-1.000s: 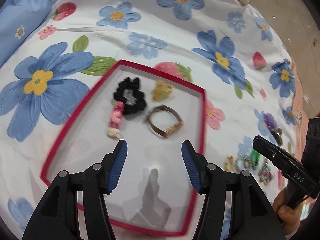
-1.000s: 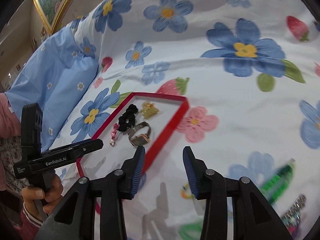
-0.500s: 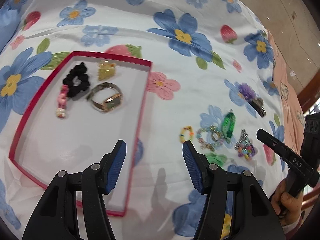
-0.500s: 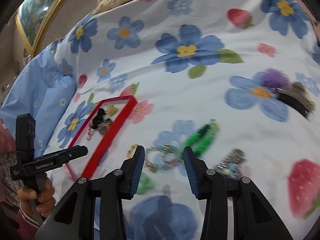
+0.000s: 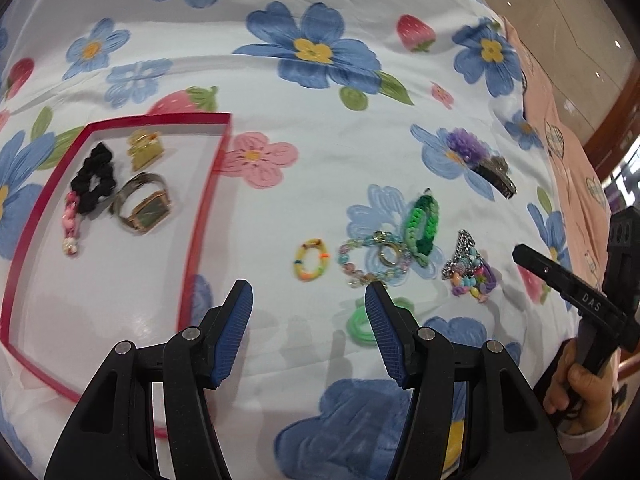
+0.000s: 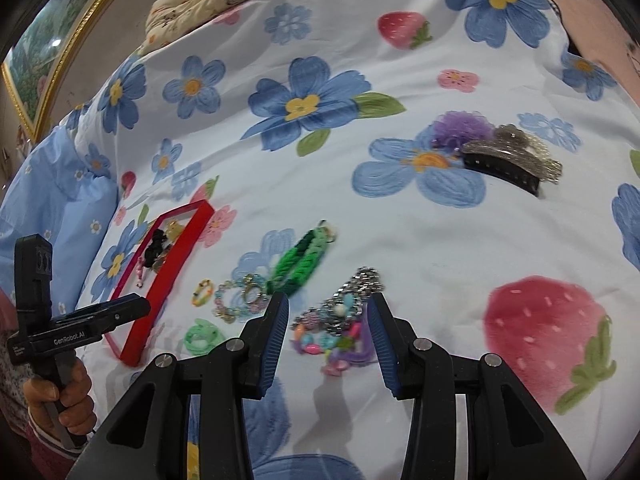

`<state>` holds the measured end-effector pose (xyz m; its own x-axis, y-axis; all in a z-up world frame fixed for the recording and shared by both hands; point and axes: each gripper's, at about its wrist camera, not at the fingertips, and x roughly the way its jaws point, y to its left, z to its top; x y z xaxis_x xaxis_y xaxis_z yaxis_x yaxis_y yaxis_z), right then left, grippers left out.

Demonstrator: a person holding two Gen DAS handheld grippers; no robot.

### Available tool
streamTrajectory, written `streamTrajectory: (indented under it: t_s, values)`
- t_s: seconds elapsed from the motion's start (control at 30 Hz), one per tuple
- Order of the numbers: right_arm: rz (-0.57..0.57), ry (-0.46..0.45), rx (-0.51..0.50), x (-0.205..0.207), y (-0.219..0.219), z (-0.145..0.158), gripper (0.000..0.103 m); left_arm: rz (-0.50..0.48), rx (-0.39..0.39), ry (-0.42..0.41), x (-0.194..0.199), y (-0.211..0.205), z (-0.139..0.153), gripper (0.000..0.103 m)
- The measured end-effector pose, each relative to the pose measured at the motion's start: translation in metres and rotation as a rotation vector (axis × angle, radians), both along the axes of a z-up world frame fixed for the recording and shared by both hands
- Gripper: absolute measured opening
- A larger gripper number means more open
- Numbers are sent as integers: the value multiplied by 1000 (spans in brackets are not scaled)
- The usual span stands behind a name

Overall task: Organize jewelry
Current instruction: 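Move both tools back toward the bracelets on the sheet, then grasp the beaded bracelet with the left tool while the right tool grasps the silver chain bracelet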

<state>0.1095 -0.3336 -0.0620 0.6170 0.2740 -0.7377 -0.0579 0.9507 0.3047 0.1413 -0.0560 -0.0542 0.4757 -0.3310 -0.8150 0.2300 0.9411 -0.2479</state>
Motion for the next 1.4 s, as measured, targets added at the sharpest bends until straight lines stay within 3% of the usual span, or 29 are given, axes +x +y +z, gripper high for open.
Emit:
streamTrajectory:
  t_s: [0.8, 0.87, 1.03, 1.07, 1.17, 1.23, 1.3, 1.4]
  values:
    - [36, 118, -85, 46, -11, -31, 43, -224, 198, 19, 53, -68, -31, 58]
    - [52, 138, -106, 51, -7, -37, 43, -235, 207, 25, 56, -72, -35, 55]
    - [88, 158, -161, 60, 5, -47, 45, -312, 232, 49, 56, -90, -48, 32]
    - [95, 158, -173, 61, 7, -47, 45, -324, 247, 42, 55, -93, -49, 32]
    - [106, 153, -203, 62, 11, -50, 39, -345, 235, 37, 55, -95, -51, 21]
    - [103, 146, -211, 63, 11, -50, 23, -348, 218, 42, 57, -94, -50, 7]
    - [99, 142, -204, 63, 10, -49, 16, -353, 215, 37, 57, -94, -49, 7]
    - [92, 130, -189, 62, 8, -47, 14, -354, 207, 8, 52, -94, -44, 6]
